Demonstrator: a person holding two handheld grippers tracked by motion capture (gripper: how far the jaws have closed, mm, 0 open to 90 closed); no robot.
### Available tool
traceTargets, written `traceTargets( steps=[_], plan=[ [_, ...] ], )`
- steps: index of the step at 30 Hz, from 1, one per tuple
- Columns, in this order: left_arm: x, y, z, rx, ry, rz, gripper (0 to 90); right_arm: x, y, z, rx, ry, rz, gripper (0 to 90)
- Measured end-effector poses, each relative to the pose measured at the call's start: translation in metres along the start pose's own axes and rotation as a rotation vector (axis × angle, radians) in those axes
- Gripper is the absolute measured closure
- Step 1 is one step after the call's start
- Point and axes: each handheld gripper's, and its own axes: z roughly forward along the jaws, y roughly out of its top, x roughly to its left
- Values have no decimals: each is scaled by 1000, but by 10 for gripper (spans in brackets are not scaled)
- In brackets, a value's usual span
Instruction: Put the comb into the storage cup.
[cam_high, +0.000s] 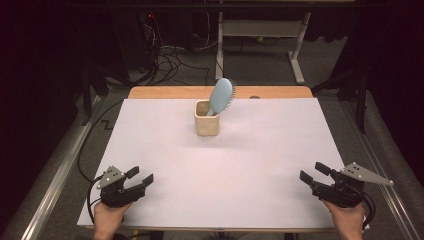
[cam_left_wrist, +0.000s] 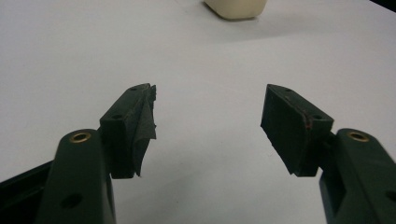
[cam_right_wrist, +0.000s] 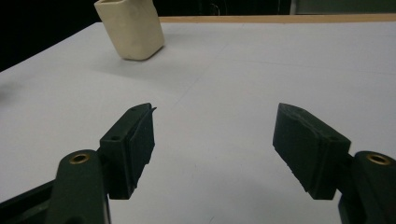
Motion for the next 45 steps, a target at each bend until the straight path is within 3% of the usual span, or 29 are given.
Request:
traceTargets(
  steps=[45],
  plan=[
    [-1, -1, -3, -6, 0, -1, 353, -2, -34, -8, 22, -42, -17, 271]
  ],
)
